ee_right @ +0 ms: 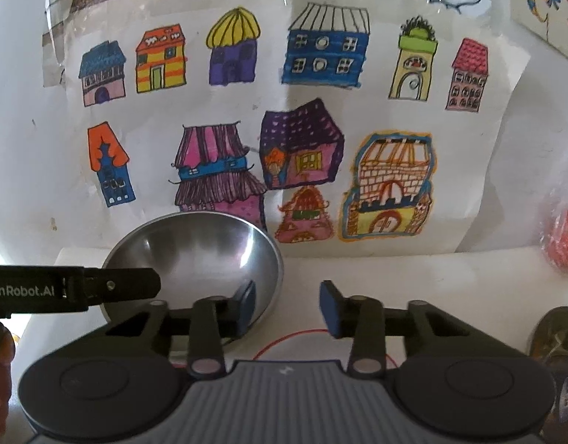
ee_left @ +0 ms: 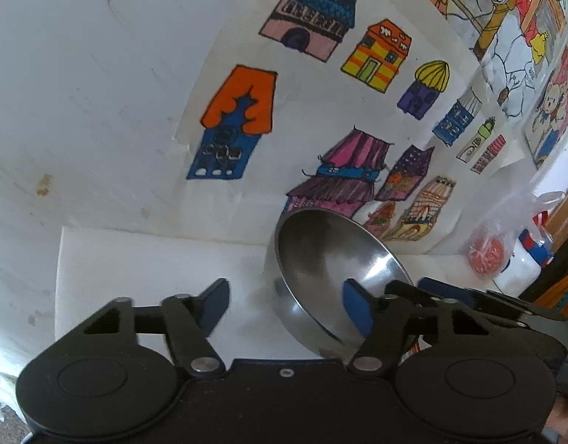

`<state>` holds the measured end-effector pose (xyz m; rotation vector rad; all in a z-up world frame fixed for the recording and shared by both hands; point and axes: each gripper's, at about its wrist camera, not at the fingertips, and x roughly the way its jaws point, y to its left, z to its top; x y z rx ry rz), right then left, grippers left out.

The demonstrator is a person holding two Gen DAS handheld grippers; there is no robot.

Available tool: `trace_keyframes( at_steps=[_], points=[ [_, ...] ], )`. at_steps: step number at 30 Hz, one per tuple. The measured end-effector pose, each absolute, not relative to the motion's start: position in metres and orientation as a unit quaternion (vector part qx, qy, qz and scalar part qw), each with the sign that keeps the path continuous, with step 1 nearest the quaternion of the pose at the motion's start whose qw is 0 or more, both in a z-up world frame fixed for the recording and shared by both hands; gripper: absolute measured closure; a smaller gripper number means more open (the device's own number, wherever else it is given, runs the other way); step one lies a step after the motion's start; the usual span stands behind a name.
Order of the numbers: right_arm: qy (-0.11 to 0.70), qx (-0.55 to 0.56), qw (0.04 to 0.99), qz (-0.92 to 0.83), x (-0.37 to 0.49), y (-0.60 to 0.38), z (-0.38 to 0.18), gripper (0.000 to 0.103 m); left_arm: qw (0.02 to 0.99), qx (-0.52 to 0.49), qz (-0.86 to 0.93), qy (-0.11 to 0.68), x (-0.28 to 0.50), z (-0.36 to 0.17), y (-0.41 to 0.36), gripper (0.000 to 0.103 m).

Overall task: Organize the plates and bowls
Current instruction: 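Close both tools on the steel bowl rim at two points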

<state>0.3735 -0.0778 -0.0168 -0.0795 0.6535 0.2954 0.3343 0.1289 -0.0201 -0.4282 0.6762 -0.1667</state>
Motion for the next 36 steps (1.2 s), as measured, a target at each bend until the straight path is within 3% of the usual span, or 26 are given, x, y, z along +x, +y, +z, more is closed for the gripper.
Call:
trace_keyframes(
  at_steps=[2, 9, 19, 36],
  points=[
    [0.325, -0.031, 0.933, 0.15, 0.375, -0.079, -0.018, 0.069, 0.916, -0.21, -0.084, 0.332, 0.335, -0.022, 0.129, 0.051],
    [0.341, -0.017, 0.925, 0.166, 0.38, -0.077, -0.017, 0.087, 0.912, -0.215, -0.093, 0.337, 0.338, -0.024, 0.13, 0.069],
    [0.341, -0.005, 0.926, 0.166, 0.369, -0.083, -0.003, 0.091, 0.915, -0.21, -0.093, 0.333, 0.331, -0.02, 0.13, 0.073],
    [0.315, 0.01, 0.936, 0.154, 0.274, -0.144, 0.067, 0.091, 0.918, -0.187, -0.145, 0.318, 0.25, 0.043, 0.09, 0.073]
  ],
)
